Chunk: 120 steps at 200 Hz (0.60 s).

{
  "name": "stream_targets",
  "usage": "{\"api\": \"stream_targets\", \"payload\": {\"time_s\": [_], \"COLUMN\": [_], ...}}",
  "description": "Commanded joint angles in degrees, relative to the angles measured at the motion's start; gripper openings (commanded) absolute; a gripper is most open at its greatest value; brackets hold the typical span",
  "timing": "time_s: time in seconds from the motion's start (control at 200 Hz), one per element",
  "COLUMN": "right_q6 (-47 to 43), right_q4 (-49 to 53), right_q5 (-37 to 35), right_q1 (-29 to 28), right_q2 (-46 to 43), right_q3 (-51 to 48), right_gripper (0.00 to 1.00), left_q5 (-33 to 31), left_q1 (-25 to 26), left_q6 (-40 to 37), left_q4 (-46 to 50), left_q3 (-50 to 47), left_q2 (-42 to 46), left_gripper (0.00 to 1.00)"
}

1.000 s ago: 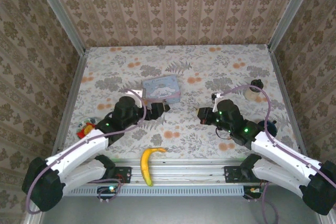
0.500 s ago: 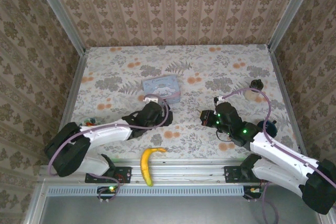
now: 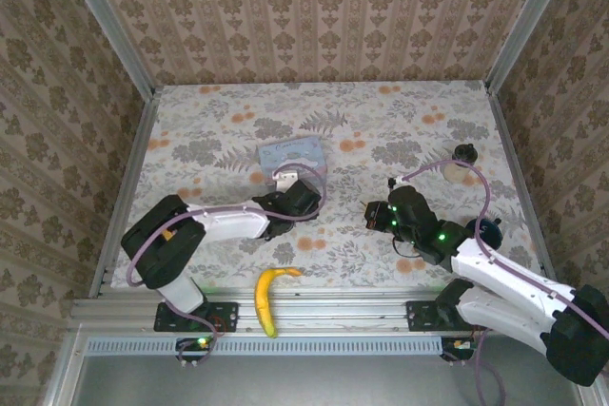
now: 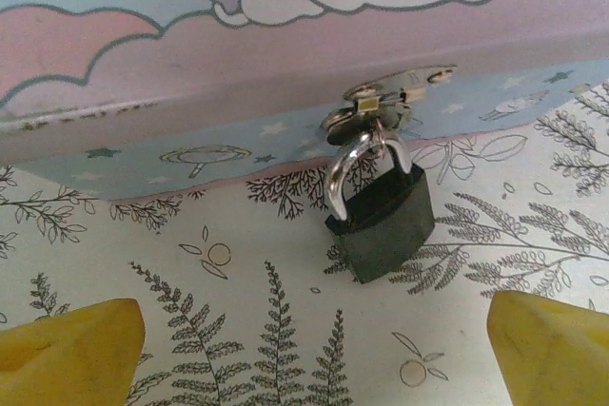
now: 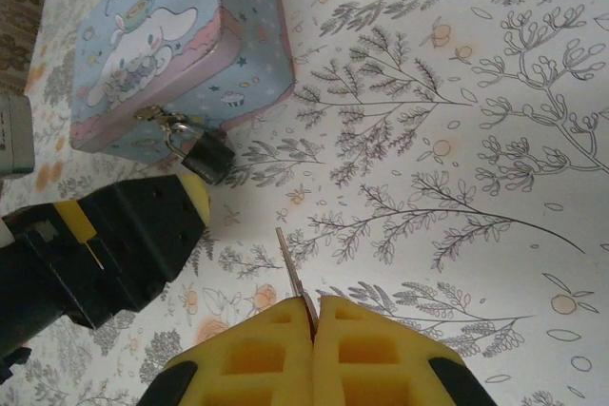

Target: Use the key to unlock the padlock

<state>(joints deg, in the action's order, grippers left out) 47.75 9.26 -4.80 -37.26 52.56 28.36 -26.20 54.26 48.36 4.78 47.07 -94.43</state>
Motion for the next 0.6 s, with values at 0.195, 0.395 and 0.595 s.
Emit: {"api": "stream_targets", "payload": {"time_s": [0.195, 0.395, 0.595], "right_q6": [-0.99, -0.98, -1.04], "right_q4": [0.78, 0.85, 0.56], "right_q5": [-2.22, -2.41, -2.14], "right_q1": [0.08, 0.08, 0.08], "right_q2": [1.06, 1.06, 1.49], "right_q3": [1.7, 1.97, 1.96], "right_gripper": [0.0, 0.0, 0.0], "left_q5": [-3.67, -3.42, -3.51], "left_q1": [-0.48, -1.59, -3.22], "left_q6": [-0.25, -0.55, -1.24], "left_q4": [3.98, 5.39, 6.47], "left_q3": [3.72, 3.91, 2.64], "left_q2": [-3.93, -5.05, -4.65], "left_gripper": [0.92, 0.92, 0.92]}}
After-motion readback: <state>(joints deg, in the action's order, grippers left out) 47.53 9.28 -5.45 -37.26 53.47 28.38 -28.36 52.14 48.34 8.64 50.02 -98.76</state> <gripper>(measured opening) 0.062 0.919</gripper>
